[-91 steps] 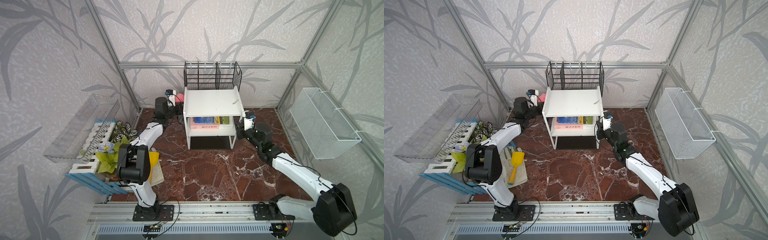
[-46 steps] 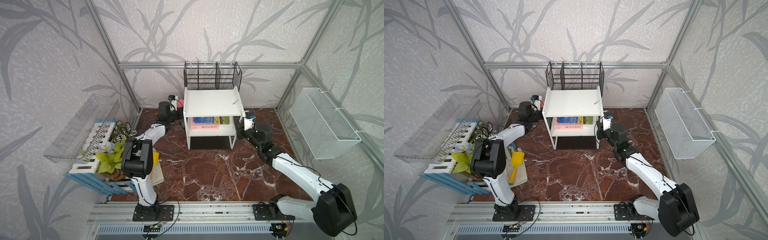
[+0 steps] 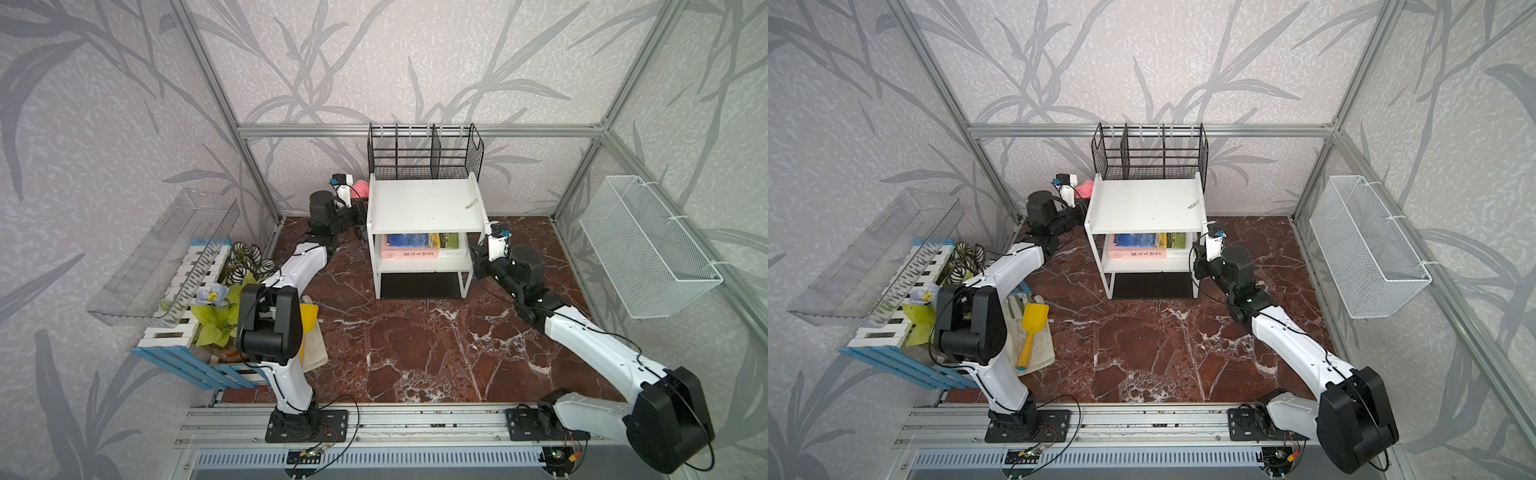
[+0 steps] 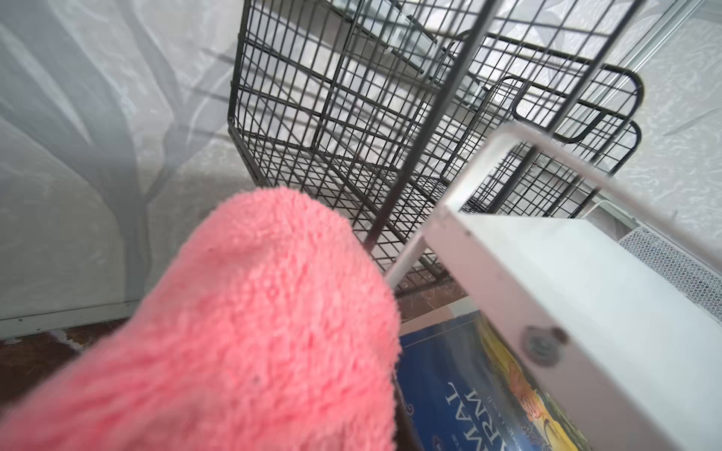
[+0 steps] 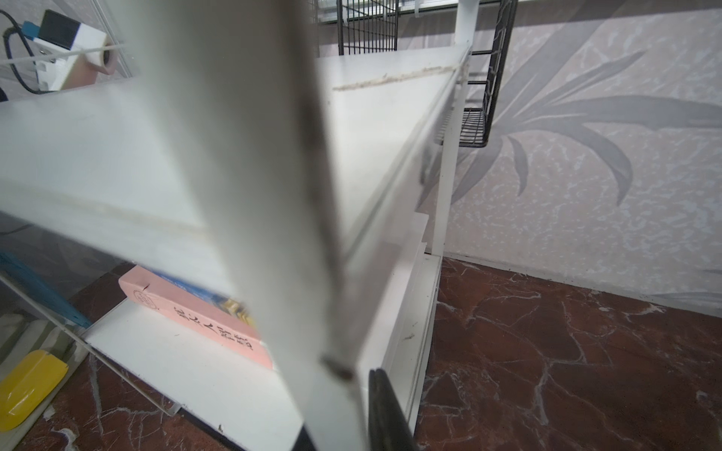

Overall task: Wipe the bookshelf clean with a cloth
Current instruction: Wipe the dust from the shelf.

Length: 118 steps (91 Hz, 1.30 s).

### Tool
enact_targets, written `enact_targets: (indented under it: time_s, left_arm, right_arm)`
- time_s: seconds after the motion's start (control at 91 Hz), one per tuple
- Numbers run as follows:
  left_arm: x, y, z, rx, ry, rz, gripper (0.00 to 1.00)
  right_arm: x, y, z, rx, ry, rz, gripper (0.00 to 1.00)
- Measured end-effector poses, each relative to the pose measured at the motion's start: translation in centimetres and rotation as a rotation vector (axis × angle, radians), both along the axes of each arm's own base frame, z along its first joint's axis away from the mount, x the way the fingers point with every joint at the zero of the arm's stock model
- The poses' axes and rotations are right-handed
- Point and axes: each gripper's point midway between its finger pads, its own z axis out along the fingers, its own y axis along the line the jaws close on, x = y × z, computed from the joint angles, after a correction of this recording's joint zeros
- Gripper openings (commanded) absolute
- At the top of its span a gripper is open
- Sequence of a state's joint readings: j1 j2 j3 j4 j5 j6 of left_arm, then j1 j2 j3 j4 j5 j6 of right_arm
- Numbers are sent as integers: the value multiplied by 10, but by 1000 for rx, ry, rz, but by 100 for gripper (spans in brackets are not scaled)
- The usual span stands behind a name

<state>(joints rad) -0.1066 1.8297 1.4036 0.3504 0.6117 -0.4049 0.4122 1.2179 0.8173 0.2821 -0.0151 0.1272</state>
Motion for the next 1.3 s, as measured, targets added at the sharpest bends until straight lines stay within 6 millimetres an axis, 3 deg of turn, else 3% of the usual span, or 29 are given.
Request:
enact_targets:
  time_s: [0.143,0.264,0.341,0.451,0.55,0.66,0.737,0.836,0.979,1.11,1.209,1.297]
  left_arm:
    - [-1,11,-37,47,97,40,0]
    - [-45,28,-61,104,189,110,0]
    - [-80,42,-44,118,165,176,0]
    - [-127,61,16,68,20,276,0]
    - [-169,67,48,3,-98,303,0]
    - [-208,61,39,-46,-159,247,0]
    - [-228,48,21,-72,-152,168,0]
    - [-248,30,17,-105,-179,60,0]
    - [-260,9,39,-124,-251,-46,0]
    - [-249,-14,55,-102,-281,-124,0]
    - [-227,-24,50,-61,-270,-109,0]
    - [-203,-22,27,-40,-213,-30,0]
  right_arm:
    - [0,0,0,1,1,-1,0]
    - [0,-1,0,1,1,-3,0]
    - [0,-1,0,2,1,-3,0]
    - [0,-1,0,3,1,-3,0]
    - [0,0,0,4,0,-3,0]
    - [0,0,0,3,1,-3,0]
    - [0,0,0,3,1,-2,0]
    - [0,0,0,3,1,-3,0]
    - [0,0,0,4,0,-3,0]
    - [0,-1,0,4,1,-3,0]
    - [-1,-1,0,4,1,-4,0]
    - [-1,-1,0,4,1,-7,0]
